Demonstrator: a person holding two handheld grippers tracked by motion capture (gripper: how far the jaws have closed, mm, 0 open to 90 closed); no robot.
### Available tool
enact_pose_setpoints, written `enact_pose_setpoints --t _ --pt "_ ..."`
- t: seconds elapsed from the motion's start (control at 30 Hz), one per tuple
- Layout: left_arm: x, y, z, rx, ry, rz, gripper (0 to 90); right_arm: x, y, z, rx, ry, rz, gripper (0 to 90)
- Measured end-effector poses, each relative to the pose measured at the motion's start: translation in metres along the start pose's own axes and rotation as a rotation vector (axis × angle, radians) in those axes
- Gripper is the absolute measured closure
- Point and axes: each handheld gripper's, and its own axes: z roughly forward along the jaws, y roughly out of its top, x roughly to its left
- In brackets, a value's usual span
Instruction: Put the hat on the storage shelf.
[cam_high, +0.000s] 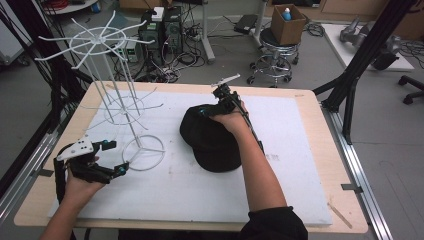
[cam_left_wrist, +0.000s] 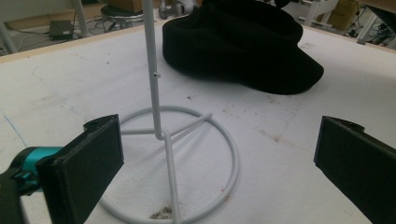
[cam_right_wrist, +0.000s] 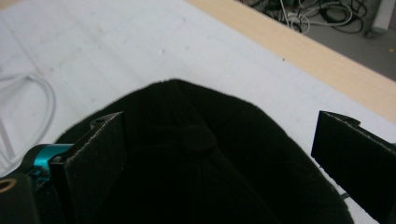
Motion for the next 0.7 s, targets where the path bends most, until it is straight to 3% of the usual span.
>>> enact_pose_setpoints --t 0.23,0.33,0.47,0.67,0.7 --pt "0.000 0.000 0.000 0.004 0.001 0.006 1.7 -0.001 -0.003 0.009 0.048 -0.011 -0.017 3.7" --pt "0.000 0.000 0.001 0.005 0.001 0.007 1.7 0.000 -0.005 0.013 0.087 -0.010 -0.025 8.0" --pt "0.000 0.000 0.001 0.006 0.000 0.007 1.7 0.001 -0.006 0.015 0.148 0.017 -0.057 31.8" --pt "0.000 0.000 0.000 0.005 0.002 0.008 1.7 0.006 -0.004 0.014 0.173 0.056 -0.113 64.1" --pt "0.000 0.000 0.000 0.006 0.001 0.008 1.7 0.007 -0.004 0.013 0.179 0.060 -0.117 66.0"
